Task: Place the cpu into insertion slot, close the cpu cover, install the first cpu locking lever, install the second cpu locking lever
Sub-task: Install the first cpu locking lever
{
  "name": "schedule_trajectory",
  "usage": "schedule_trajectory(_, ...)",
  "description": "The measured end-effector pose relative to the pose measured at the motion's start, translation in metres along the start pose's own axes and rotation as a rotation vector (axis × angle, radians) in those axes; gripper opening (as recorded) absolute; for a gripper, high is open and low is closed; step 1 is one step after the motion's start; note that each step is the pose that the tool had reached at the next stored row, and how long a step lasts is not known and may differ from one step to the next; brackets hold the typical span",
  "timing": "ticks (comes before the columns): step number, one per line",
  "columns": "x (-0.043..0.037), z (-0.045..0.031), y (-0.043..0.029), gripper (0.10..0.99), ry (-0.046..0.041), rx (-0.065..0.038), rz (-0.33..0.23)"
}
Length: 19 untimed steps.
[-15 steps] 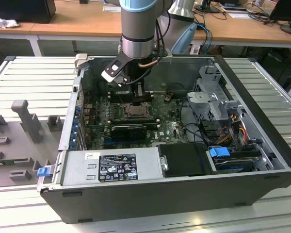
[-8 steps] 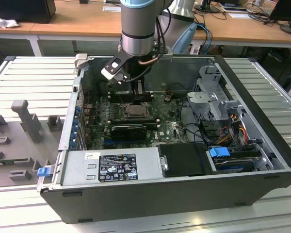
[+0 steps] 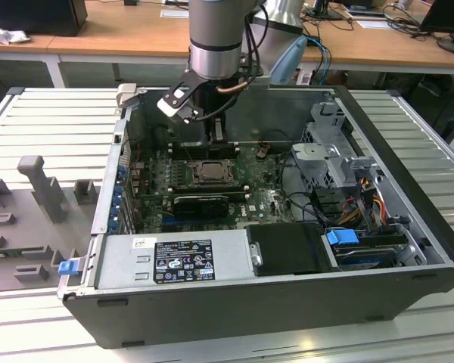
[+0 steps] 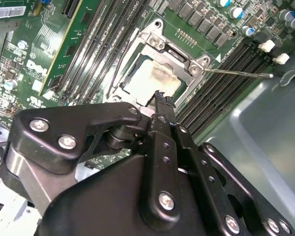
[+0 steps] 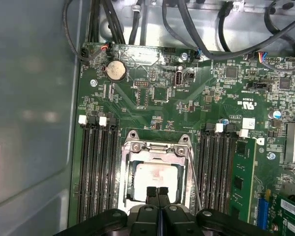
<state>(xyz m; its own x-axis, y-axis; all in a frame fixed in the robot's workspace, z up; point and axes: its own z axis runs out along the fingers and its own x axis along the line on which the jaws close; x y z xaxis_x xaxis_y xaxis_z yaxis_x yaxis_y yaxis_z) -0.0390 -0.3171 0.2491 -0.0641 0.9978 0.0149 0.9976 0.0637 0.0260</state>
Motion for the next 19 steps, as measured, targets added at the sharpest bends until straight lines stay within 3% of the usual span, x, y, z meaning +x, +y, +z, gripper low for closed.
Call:
schedule_trajectory(5,0.0003,-0.0199,0.0005,0.106,-0.0001,0.000,0.000)
schedule_trajectory(13,0.0006,-0.0405,0.0010,0.106,0.0000,0.000,0.000)
schedule_trajectory(15,0.0007,-0.0492,0.0013,0.106,0.0000,0.000,0.000)
schedule_trajectory(19,0.0007,-0.0504,0.0013,0.106,0.0006,0.000,-0.020)
